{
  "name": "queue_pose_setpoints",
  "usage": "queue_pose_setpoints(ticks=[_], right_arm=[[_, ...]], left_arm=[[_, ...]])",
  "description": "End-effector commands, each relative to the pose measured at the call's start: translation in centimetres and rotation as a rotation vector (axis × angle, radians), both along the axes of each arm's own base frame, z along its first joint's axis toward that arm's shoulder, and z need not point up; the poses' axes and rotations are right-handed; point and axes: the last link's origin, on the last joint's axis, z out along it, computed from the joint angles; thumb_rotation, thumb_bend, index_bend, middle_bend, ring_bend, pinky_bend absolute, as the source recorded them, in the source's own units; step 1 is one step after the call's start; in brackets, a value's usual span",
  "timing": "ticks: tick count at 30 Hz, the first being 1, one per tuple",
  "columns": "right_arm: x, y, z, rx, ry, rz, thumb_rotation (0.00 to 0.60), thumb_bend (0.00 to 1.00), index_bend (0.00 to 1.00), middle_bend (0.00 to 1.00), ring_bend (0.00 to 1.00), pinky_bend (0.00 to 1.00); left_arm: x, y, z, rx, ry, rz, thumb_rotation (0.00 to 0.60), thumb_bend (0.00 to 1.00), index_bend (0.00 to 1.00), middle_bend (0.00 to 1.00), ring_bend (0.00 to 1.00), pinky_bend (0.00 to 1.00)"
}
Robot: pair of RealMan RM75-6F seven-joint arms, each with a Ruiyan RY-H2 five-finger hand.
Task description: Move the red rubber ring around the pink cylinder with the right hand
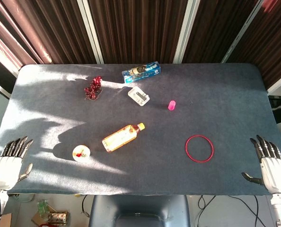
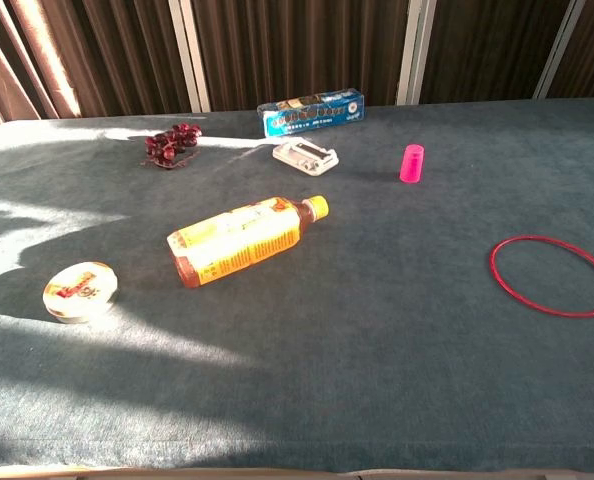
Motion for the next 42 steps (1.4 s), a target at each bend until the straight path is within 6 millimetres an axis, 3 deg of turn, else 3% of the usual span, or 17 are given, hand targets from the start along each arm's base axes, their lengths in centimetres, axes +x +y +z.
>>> queue_pose_setpoints(ticks=[1,7,9,12,14,16,19,21,26,34,42], right_arm=[[0.0,0.0,-0.1,0.010,-0.001,0.001,0.600,0.08,0.00,0.00,0.00,0.13],[0.2,0.0,-0.6,0.043,-0.023,0.024,0.600,0.08,0.01,0.01,0.01,0.13],[0.4,-0.1,-0.6,0.037,-0.029,0.048,0.600,0.08,0.04,0.06,0.06,0.17],[0.6,-0.2,-0.8,0.006,-0.028,0.094,0.600,0.08,0.17,0.31,0.37,0.51],[0.9,-0.5,-1.0,-0.015,-0.049,0.134,0.600,0.08,0.32,0.49,0.64,0.76],[1.1,-0.9,-1.4,-0.001,-0.060,0.177,0.600,0.08,0.42,0.61,0.80,0.88],[1.6,-1.6,-1.9,0.077,-0.097,0.195,0.600,0.08,0.51,0.73,0.93,0.99],[2.0,-2.1,-2.1,0.117,-0.113,0.205,0.600,0.09,0.55,0.78,0.98,1.00],[2.5,-2.9,-3.6,0.182,-0.119,0.222,0.600,0.23,0.59,0.86,1.00,1.00],[2.0,-4.3,-6.5,0.292,-0.081,0.173,0.600,0.39,0.59,0.87,1.00,1.00],[1.6,-5.9,-8.6,0.324,-0.071,0.117,0.600,0.44,0.59,0.87,1.00,1.00]], left_arm=[[0.1,0.0,0.0,0.022,-0.009,0.011,0.600,0.40,0.07,0.00,0.00,0.10],[0.1,-0.2,0.0,0.051,0.005,0.014,0.600,0.40,0.07,0.00,0.00,0.10],[0.1,-0.3,0.1,0.052,0.000,0.013,0.600,0.40,0.07,0.00,0.00,0.10],[0.0,-0.4,0.3,0.055,-0.004,0.019,0.600,0.40,0.07,0.00,0.00,0.10],[0.0,-0.4,0.4,0.056,-0.011,0.024,0.600,0.40,0.07,0.00,0.00,0.10],[0.0,-0.4,0.5,0.059,-0.018,0.030,0.600,0.40,0.07,0.00,0.00,0.10],[0.0,-0.5,0.7,0.063,-0.026,0.029,0.600,0.40,0.07,0.00,0.00,0.11],[0.1,-0.7,0.8,0.066,-0.029,0.024,0.600,0.40,0.07,0.00,0.00,0.11],[0.0,-0.8,0.8,0.056,-0.036,0.027,0.600,0.41,0.07,0.00,0.00,0.11],[0.1,-0.6,0.8,0.039,-0.046,0.033,0.600,0.41,0.07,0.00,0.00,0.11],[0.1,-0.6,0.7,0.020,-0.056,0.036,0.600,0.40,0.07,0.00,0.00,0.12]])
